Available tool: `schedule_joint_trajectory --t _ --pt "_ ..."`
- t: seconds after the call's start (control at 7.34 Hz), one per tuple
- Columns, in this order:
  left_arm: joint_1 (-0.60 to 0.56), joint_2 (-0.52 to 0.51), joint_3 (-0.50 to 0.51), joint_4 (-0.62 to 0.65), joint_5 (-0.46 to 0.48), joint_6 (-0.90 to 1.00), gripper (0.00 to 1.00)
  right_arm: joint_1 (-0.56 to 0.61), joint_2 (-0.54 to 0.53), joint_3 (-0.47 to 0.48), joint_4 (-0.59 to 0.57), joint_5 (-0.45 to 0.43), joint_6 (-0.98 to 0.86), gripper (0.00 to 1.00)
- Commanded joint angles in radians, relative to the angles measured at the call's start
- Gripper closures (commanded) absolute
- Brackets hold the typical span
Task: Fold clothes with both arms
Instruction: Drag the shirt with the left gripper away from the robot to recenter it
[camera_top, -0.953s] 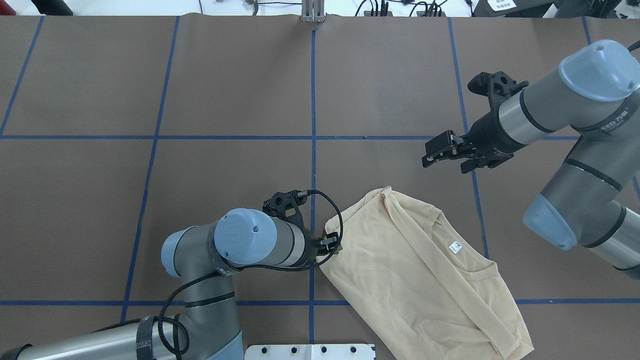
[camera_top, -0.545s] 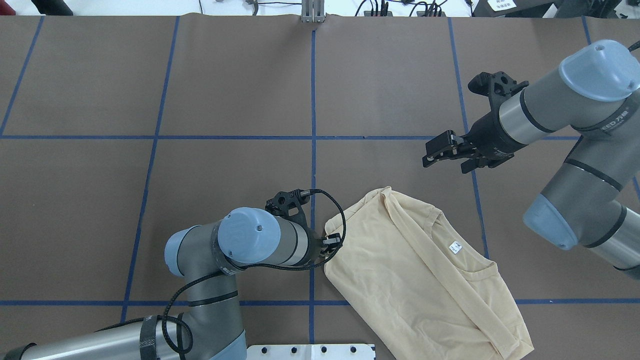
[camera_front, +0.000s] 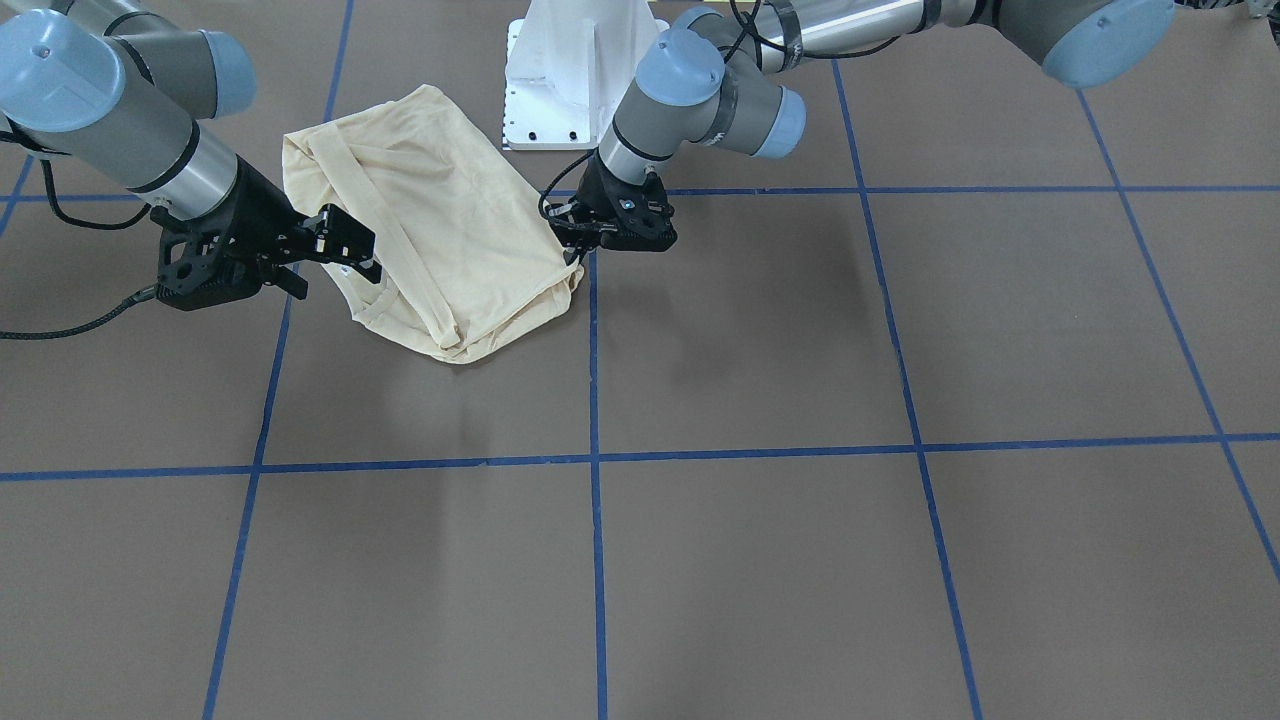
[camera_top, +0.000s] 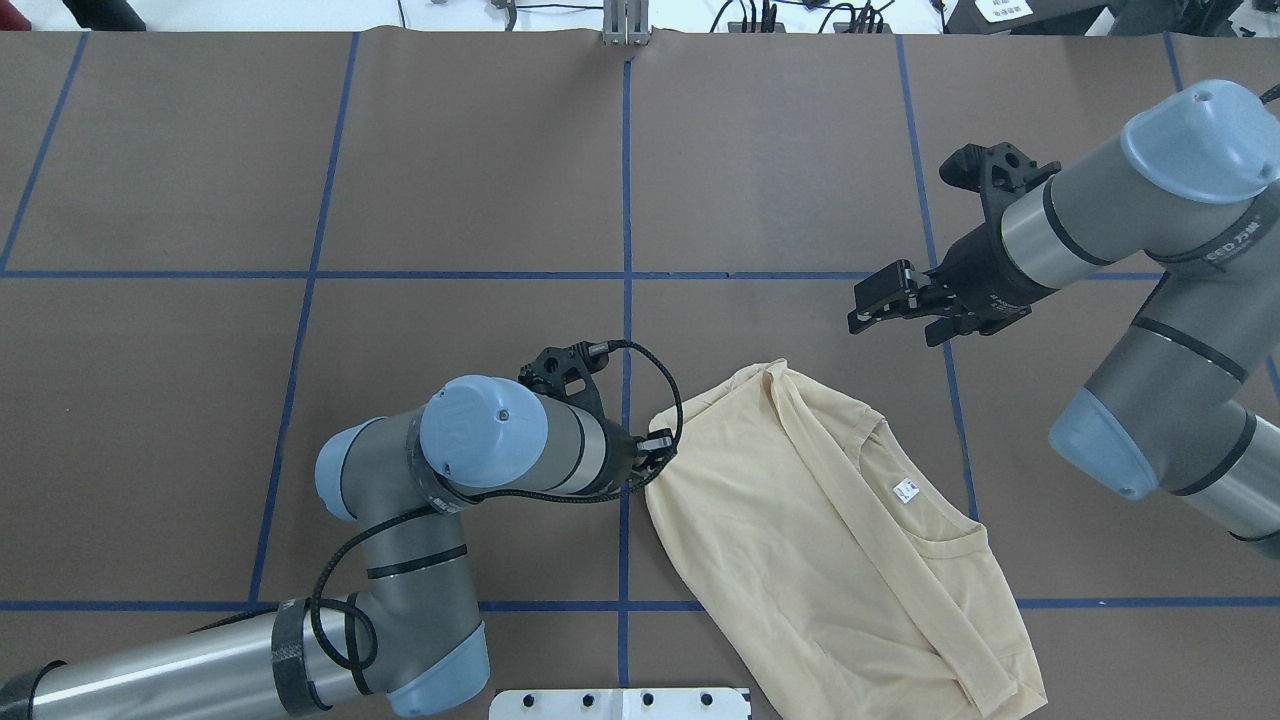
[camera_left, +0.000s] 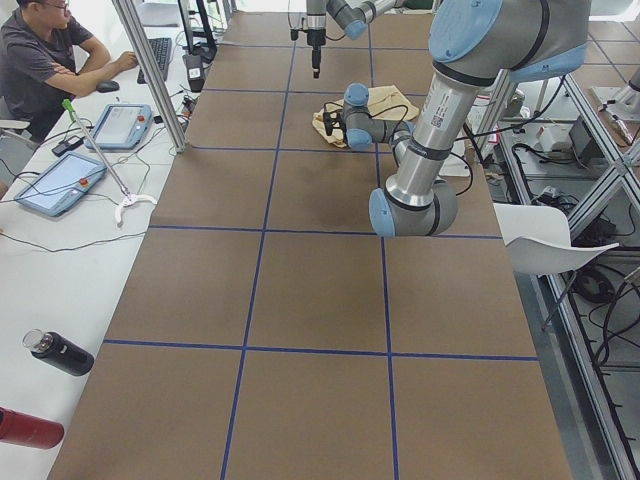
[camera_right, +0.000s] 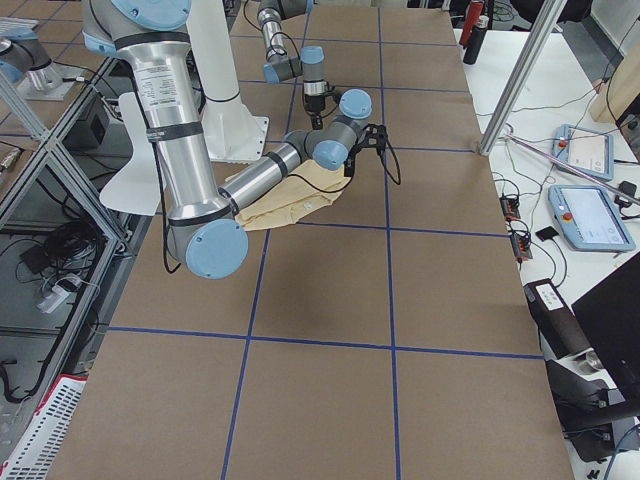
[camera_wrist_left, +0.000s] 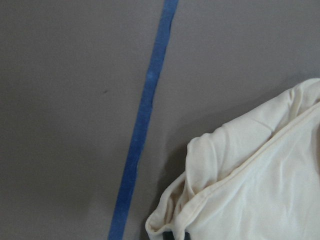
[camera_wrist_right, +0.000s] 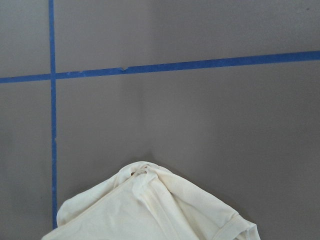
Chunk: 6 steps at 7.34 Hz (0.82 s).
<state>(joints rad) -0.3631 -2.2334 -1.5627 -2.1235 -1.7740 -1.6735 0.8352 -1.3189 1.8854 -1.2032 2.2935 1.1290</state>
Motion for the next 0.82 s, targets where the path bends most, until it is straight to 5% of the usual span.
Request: schedule_joint_trajectory --t 0.0,0.68 --pt "-0.086 0.000 0.001 0.007 -0.024 0.006 1.00 0.005 -0.002 0.003 0.001 0.000 0.000 0.00" --pt "-0.206 -0.058 0.133 0.001 -0.030 0.080 1.00 0.007 0.000 0.001 0.002 -0.014 0.002 0.00"
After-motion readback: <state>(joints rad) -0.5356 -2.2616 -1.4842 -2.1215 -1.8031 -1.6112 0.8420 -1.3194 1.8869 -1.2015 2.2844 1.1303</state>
